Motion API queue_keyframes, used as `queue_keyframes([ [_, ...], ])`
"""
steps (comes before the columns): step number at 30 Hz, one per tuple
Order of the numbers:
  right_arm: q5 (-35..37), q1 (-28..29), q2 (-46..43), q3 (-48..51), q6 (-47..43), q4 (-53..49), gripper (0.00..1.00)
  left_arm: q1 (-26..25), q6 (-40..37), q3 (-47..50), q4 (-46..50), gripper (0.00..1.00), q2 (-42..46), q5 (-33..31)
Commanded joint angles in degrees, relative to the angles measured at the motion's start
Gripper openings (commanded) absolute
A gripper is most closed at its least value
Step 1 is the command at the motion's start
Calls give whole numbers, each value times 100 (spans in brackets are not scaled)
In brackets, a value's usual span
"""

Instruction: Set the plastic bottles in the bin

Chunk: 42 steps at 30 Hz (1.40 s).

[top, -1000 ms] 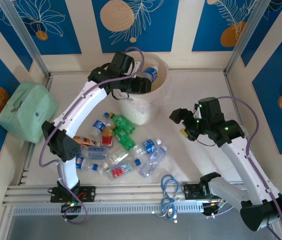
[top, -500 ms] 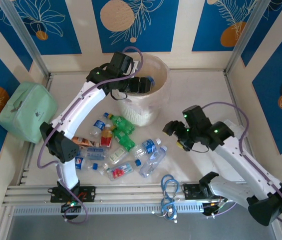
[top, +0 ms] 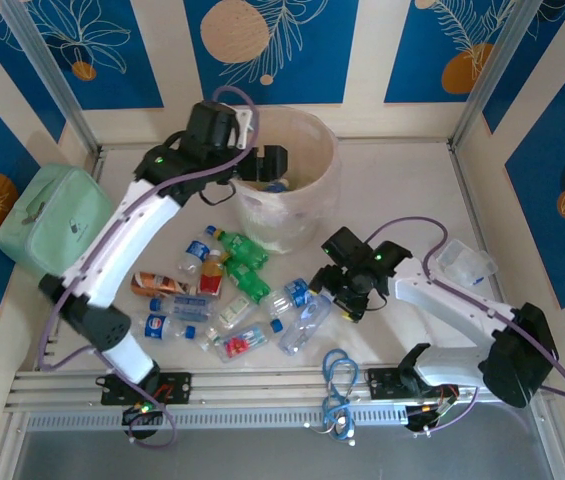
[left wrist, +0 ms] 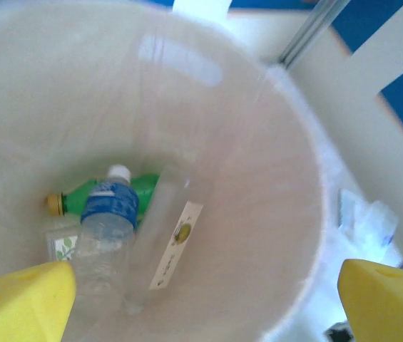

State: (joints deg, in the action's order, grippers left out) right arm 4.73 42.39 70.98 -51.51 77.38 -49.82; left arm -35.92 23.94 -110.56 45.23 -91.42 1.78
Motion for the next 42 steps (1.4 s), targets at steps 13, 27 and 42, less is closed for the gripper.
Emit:
queue_keyframes([
  [13, -227, -3, 932, 255, 232, 677, 81, 83, 737, 2613, -1457, 94, 2502, 202],
  [27, -122, -103, 1436, 240, 193, 875, 77, 200, 1198, 3673, -1469, 89, 3159, 620],
  [42, -97, -264, 1622, 115, -54, 852, 59, 202, 1233, 3856, -1561, 88, 3084, 626],
])
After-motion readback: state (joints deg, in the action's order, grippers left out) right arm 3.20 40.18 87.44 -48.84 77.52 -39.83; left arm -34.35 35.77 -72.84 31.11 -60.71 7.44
